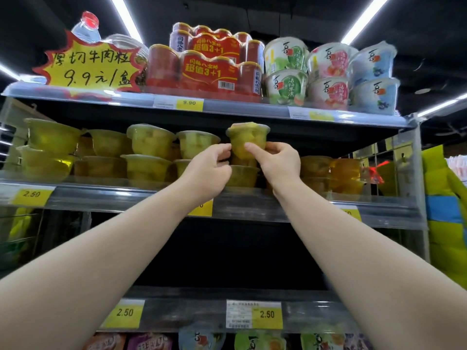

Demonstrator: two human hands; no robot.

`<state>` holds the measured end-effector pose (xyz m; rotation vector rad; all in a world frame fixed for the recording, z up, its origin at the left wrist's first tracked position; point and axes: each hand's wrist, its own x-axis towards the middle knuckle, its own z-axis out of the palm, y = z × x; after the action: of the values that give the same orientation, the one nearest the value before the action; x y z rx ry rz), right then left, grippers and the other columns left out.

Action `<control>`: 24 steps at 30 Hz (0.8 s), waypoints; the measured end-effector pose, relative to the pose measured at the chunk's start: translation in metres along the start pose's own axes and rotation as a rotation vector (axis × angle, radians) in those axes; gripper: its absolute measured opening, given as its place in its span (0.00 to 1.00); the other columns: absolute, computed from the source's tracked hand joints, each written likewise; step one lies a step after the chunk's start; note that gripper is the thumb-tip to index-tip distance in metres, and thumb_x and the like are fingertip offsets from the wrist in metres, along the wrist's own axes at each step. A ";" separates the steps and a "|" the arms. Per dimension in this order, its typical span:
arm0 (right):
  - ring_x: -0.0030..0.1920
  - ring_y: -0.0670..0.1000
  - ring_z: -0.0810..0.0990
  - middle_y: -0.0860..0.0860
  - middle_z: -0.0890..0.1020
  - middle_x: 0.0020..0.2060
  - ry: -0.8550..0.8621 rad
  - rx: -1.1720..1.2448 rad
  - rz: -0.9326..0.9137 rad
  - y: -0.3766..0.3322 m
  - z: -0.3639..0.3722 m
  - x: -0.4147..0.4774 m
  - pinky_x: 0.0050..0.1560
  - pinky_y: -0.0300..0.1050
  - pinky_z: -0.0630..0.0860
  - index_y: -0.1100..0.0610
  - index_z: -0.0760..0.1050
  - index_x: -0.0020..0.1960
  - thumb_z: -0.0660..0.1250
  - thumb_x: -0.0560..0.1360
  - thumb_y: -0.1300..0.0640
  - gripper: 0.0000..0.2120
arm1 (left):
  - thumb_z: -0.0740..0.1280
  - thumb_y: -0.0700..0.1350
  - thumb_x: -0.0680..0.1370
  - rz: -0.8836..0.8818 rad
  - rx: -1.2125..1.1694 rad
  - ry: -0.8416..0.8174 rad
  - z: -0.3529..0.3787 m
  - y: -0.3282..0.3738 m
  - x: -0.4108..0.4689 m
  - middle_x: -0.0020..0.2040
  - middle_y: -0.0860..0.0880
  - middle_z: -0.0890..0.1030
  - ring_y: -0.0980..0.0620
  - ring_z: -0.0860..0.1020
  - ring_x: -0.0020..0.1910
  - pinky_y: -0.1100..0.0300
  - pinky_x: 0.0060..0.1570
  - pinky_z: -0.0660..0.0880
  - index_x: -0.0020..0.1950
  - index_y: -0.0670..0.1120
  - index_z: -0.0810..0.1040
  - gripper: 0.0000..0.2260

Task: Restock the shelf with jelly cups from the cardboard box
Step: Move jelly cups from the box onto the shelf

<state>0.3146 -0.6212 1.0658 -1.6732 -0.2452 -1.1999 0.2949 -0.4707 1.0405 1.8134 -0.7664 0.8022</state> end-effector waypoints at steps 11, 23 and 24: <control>0.51 0.51 0.76 0.51 0.76 0.53 -0.189 -0.421 0.007 0.002 0.004 0.000 0.53 0.49 0.77 0.56 0.69 0.64 0.67 0.72 0.37 0.29 | 0.57 0.34 0.78 0.147 0.467 -0.023 0.004 -0.011 -0.004 0.74 0.48 0.66 0.51 0.64 0.73 0.57 0.72 0.63 0.76 0.47 0.61 0.26; 0.65 0.50 0.74 0.51 0.76 0.65 -0.161 -0.734 -0.530 0.027 -0.015 -0.039 0.62 0.45 0.71 0.55 0.71 0.70 0.54 0.82 0.51 0.19 | 0.56 0.38 0.81 0.168 0.635 -0.029 0.006 -0.019 0.006 0.74 0.48 0.66 0.51 0.64 0.73 0.58 0.70 0.62 0.75 0.47 0.65 0.21; 0.65 0.50 0.73 0.51 0.76 0.65 -0.152 -0.761 -0.538 0.028 -0.014 -0.038 0.61 0.45 0.71 0.55 0.70 0.70 0.53 0.82 0.51 0.20 | 0.56 0.38 0.81 0.163 0.635 -0.037 0.006 -0.019 0.006 0.74 0.48 0.66 0.51 0.64 0.73 0.57 0.70 0.62 0.75 0.47 0.65 0.21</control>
<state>0.3061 -0.6316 1.0183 -2.4643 -0.3795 -1.6985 0.3144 -0.4710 1.0340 2.3478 -0.7398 1.2212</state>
